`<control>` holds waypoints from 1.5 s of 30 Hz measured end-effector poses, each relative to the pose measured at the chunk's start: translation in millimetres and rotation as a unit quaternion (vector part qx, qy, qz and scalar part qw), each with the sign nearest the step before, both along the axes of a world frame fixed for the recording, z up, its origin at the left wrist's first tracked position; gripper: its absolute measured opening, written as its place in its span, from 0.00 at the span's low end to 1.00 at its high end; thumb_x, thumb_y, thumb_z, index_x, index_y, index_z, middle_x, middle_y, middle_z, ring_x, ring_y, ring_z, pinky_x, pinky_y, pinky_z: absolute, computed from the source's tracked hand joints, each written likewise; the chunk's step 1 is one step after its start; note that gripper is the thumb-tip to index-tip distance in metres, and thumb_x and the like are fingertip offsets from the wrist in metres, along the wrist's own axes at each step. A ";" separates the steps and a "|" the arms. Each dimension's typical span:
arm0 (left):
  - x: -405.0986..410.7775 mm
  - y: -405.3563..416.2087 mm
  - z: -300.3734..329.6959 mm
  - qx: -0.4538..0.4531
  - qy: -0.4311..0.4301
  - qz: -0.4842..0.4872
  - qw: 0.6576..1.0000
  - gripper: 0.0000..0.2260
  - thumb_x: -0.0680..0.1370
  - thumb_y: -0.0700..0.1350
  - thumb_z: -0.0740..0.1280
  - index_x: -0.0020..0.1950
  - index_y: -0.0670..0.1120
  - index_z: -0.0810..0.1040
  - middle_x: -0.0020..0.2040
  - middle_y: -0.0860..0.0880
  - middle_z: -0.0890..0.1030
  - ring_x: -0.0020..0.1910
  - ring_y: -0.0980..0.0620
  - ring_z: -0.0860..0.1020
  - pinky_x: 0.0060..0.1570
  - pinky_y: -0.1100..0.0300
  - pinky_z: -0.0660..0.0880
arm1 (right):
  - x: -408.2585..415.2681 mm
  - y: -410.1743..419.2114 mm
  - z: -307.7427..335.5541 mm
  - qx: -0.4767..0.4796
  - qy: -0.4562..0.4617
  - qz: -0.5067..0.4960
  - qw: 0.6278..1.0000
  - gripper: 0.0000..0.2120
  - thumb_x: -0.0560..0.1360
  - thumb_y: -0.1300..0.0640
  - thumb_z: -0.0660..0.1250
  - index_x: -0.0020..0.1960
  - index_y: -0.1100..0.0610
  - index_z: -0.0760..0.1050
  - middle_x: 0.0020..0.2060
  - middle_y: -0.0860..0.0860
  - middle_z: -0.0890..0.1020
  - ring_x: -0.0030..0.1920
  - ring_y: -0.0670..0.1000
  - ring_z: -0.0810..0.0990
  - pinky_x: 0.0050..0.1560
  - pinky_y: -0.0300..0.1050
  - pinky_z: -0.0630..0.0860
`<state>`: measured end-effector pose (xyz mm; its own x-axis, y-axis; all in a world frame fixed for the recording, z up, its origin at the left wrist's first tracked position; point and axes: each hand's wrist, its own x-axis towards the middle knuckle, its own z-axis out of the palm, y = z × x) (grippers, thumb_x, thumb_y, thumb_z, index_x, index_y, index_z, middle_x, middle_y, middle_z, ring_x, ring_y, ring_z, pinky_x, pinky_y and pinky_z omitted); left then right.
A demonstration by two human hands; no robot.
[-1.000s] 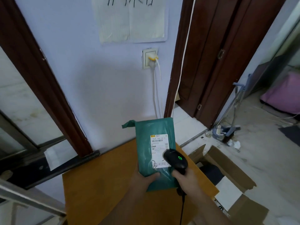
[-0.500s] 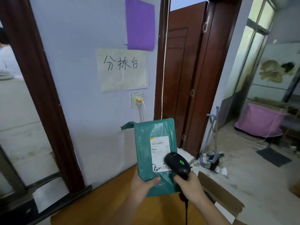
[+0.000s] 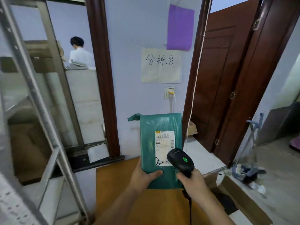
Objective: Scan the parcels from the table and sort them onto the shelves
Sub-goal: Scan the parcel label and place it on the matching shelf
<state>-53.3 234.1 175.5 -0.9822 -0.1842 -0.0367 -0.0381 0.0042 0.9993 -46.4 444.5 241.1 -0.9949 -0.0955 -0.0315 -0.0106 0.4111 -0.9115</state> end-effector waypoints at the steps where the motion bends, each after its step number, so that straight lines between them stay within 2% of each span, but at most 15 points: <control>1: 17.1 -2.3 0.4 -0.003 -0.001 0.014 1.000 0.43 0.57 0.58 0.88 0.68 0.57 0.74 0.60 0.57 0.86 0.60 0.55 0.84 0.61 0.49 0.83 | 11.9 -2.2 1.8 0.009 0.007 0.019 1.000 0.09 0.75 0.63 0.71 0.37 0.61 0.76 0.30 0.56 0.73 0.32 0.51 0.72 0.34 0.44 0.64; 3: 54.4 -8.7 -0.9 -0.010 -0.011 0.043 0.999 0.43 0.57 0.58 0.88 0.69 0.57 0.73 0.60 0.57 0.85 0.59 0.56 0.84 0.60 0.50 0.83 | 35.1 -7.3 2.5 0.025 0.023 0.048 0.998 0.09 0.75 0.63 0.71 0.37 0.56 0.75 0.30 0.54 0.74 0.31 0.49 0.72 0.31 0.42 0.65; 7: 130.6 -22.8 -0.9 -0.032 -0.022 0.112 0.993 0.40 0.63 0.54 0.87 0.71 0.57 0.72 0.61 0.58 0.84 0.60 0.55 0.83 0.55 0.58 0.83 | 81.1 -27.6 -6.5 0.033 0.026 0.100 0.994 0.07 0.75 0.61 0.72 0.39 0.58 0.77 0.27 0.51 0.73 0.28 0.49 0.73 0.30 0.41 0.66; 11: 198.4 -40.4 -4.2 -0.060 -0.024 0.160 0.985 0.39 0.64 0.56 0.86 0.71 0.58 0.72 0.63 0.58 0.84 0.62 0.55 0.82 0.58 0.55 0.83 | 125.1 -52.0 -18.5 -0.010 0.043 0.089 0.995 0.06 0.73 0.64 0.74 0.42 0.62 0.78 0.25 0.49 0.74 0.27 0.49 0.74 0.27 0.39 0.66; 16: 269.7 -64.0 -8.4 -0.066 -0.025 0.192 0.979 0.41 0.63 0.56 0.87 0.72 0.59 0.73 0.63 0.58 0.84 0.62 0.55 0.83 0.61 0.49 0.82 | 175.9 -82.9 -34.6 -0.050 0.027 0.105 0.993 0.12 0.71 0.66 0.76 0.34 0.56 0.75 0.22 0.47 0.73 0.25 0.49 0.73 0.26 0.39 0.65; 19: 303.5 -76.5 -7.0 -0.073 -0.024 0.203 0.976 0.42 0.64 0.56 0.86 0.73 0.60 0.71 0.63 0.59 0.84 0.63 0.55 0.82 0.62 0.48 0.81 | 200.4 -99.8 -40.6 -0.058 0.031 0.115 0.991 0.15 0.69 0.66 0.77 0.30 0.57 0.74 0.17 0.47 0.72 0.20 0.44 0.71 0.23 0.36 0.65; 22: 335.6 -92.3 -8.4 -0.070 -0.034 0.226 0.971 0.41 0.63 0.56 0.86 0.72 0.61 0.71 0.62 0.60 0.84 0.62 0.56 0.82 0.62 0.48 0.82 | 223.9 -120.9 -42.7 -0.059 0.033 0.139 0.988 0.14 0.70 0.66 0.76 0.31 0.59 0.75 0.18 0.47 0.71 0.20 0.43 0.71 0.21 0.34 0.64; 27: 396.7 -131.4 -18.0 -0.059 -0.039 0.254 0.965 0.41 0.64 0.54 0.86 0.73 0.61 0.71 0.63 0.60 0.84 0.64 0.54 0.82 0.62 0.47 0.81 | 278.4 -166.6 -46.7 -0.048 0.025 0.172 0.984 0.11 0.71 0.66 0.76 0.34 0.59 0.76 0.24 0.53 0.75 0.26 0.52 0.73 0.28 0.43 0.67; 30: 435.1 -158.3 -18.7 -0.058 -0.047 0.275 0.958 0.42 0.62 0.55 0.86 0.72 0.61 0.71 0.62 0.61 0.84 0.63 0.56 0.82 0.63 0.48 0.81 | 311.8 -197.2 -48.1 -0.059 0.032 0.183 0.981 0.13 0.70 0.67 0.76 0.33 0.56 0.76 0.25 0.53 0.77 0.28 0.53 0.75 0.30 0.45 0.69; 34: 476.8 -196.2 -22.4 -0.056 -0.058 0.300 0.951 0.42 0.60 0.54 0.86 0.71 0.60 0.73 0.60 0.61 0.85 0.61 0.56 0.82 0.61 0.49 0.82 | 347.8 -238.0 -54.0 -0.043 0.027 0.198 0.979 0.09 0.69 0.65 0.77 0.36 0.60 0.78 0.24 0.51 0.76 0.27 0.49 0.74 0.30 0.45 0.70; 37: 501.2 -222.2 -27.0 -0.048 -0.064 0.316 0.945 0.44 0.59 0.55 0.86 0.72 0.58 0.73 0.61 0.58 0.85 0.61 0.53 0.83 0.61 0.47 0.82 | 368.9 -268.5 -57.0 -0.040 0.033 0.213 0.976 0.13 0.70 0.64 0.77 0.32 0.55 0.76 0.20 0.47 0.76 0.23 0.42 0.75 0.26 0.33 0.70; 39: 514.5 -238.5 -32.6 -0.045 -0.069 0.327 0.941 0.44 0.58 0.56 0.86 0.72 0.57 0.73 0.61 0.57 0.85 0.61 0.52 0.83 0.62 0.47 0.82 | 378.2 -288.0 -60.2 -0.035 0.030 0.224 0.974 0.15 0.70 0.64 0.76 0.30 0.54 0.74 0.19 0.43 0.76 0.22 0.40 0.74 0.24 0.30 0.68; 40: 519.9 -246.0 -35.2 -0.042 -0.073 0.330 0.940 0.45 0.58 0.56 0.86 0.72 0.57 0.73 0.61 0.57 0.85 0.61 0.52 0.83 0.62 0.48 0.82 | 381.3 -297.1 -63.0 -0.029 0.028 0.226 0.973 0.16 0.69 0.63 0.77 0.29 0.53 0.74 0.19 0.43 0.76 0.22 0.40 0.74 0.25 0.30 0.68; 42: 527.0 -259.9 -40.3 -0.033 -0.080 0.334 0.939 0.44 0.58 0.55 0.86 0.72 0.56 0.73 0.60 0.56 0.85 0.60 0.53 0.83 0.58 0.54 0.83 | 384.7 -313.1 -67.2 -0.011 0.008 0.226 0.974 0.15 0.69 0.59 0.78 0.29 0.53 0.75 0.20 0.47 0.76 0.27 0.45 0.77 0.30 0.38 0.72; 45: 528.7 -277.4 -43.7 -0.024 -0.082 0.337 0.938 0.37 0.64 0.46 0.86 0.70 0.55 0.74 0.59 0.55 0.86 0.57 0.54 0.84 0.47 0.66 0.82 | 383.4 -334.4 -71.6 0.011 -0.030 0.238 0.971 0.12 0.70 0.55 0.77 0.32 0.52 0.75 0.26 0.49 0.78 0.34 0.54 0.81 0.35 0.42 0.72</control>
